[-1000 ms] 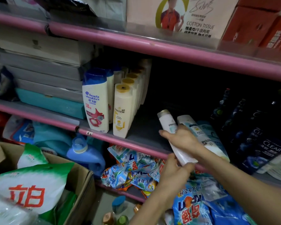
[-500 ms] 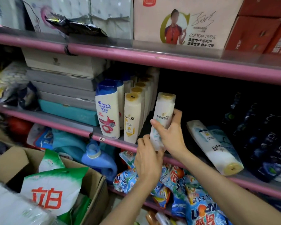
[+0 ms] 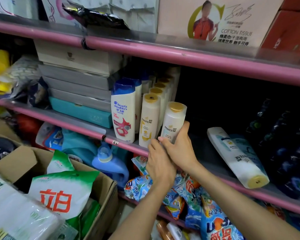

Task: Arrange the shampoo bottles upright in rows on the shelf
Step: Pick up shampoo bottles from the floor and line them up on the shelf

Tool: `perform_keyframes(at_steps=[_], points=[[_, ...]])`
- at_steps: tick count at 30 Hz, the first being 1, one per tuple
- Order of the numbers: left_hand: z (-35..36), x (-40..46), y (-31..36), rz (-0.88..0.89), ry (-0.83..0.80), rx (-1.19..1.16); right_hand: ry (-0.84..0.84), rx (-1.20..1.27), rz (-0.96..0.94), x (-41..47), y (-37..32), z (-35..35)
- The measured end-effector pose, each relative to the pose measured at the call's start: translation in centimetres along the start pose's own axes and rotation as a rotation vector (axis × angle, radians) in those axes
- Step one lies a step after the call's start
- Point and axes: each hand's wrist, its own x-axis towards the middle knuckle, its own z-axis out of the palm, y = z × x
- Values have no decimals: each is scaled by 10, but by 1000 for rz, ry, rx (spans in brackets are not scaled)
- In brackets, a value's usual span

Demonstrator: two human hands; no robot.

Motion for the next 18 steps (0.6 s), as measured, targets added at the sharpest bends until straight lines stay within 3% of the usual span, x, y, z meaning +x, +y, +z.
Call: perform_keyframes(at_steps=[18], points=[[-5,5,-5,-50,-33,6,-92,-29,22,-3,8,0]])
